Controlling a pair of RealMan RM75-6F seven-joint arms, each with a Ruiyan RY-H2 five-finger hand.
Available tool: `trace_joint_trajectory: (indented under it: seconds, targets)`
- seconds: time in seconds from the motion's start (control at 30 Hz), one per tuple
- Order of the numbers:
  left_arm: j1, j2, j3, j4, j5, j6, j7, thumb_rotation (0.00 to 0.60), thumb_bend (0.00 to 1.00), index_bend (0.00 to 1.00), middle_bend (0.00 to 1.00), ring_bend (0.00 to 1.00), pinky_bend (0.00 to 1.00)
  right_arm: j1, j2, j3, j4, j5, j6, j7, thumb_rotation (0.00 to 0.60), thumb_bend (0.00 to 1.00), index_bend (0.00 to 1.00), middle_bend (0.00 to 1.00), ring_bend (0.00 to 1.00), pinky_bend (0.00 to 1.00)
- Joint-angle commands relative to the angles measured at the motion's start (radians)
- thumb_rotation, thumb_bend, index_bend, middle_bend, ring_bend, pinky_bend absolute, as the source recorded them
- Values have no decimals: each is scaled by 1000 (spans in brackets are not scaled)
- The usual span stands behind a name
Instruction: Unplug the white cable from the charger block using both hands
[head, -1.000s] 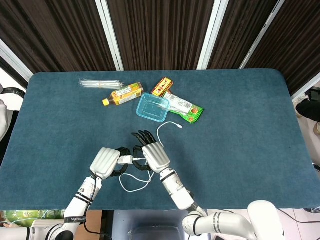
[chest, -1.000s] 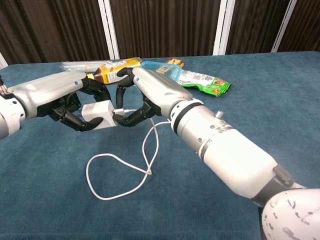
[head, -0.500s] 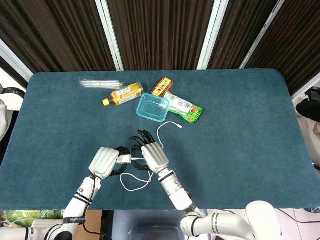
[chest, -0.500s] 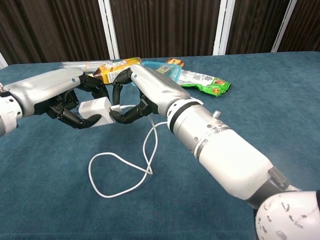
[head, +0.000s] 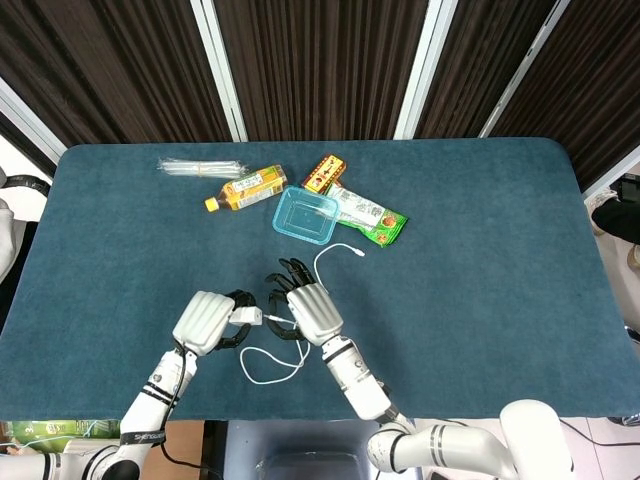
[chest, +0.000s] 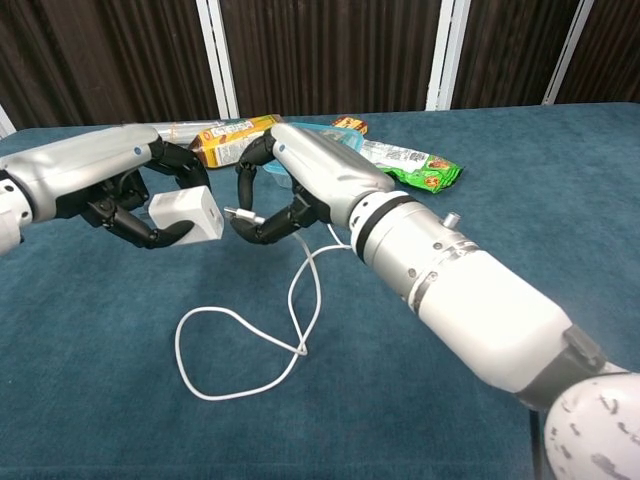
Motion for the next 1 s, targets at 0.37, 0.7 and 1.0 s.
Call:
trace_joint_trajectory:
  seconds: [0.37, 0.7, 1.0]
  targets:
    - [14, -18, 25, 225, -7, -82, -143, 600, 573, 743, 771, 982, 1000, -99, 155, -78, 6, -10, 32, 1, 600, 650, 870, 351, 85, 0]
    - [4, -139, 41, 474, 30, -140, -219, 600, 579, 672, 674, 978, 1000, -115, 123, -100, 255, 49, -62, 62, 600, 650, 794, 350, 85, 0]
    - [-3, -148, 43, 534, 66, -156, -227, 600, 548, 458, 400, 968, 1000, -112, 139, -113, 265, 19, -93, 122, 600, 634, 409, 304, 78, 0]
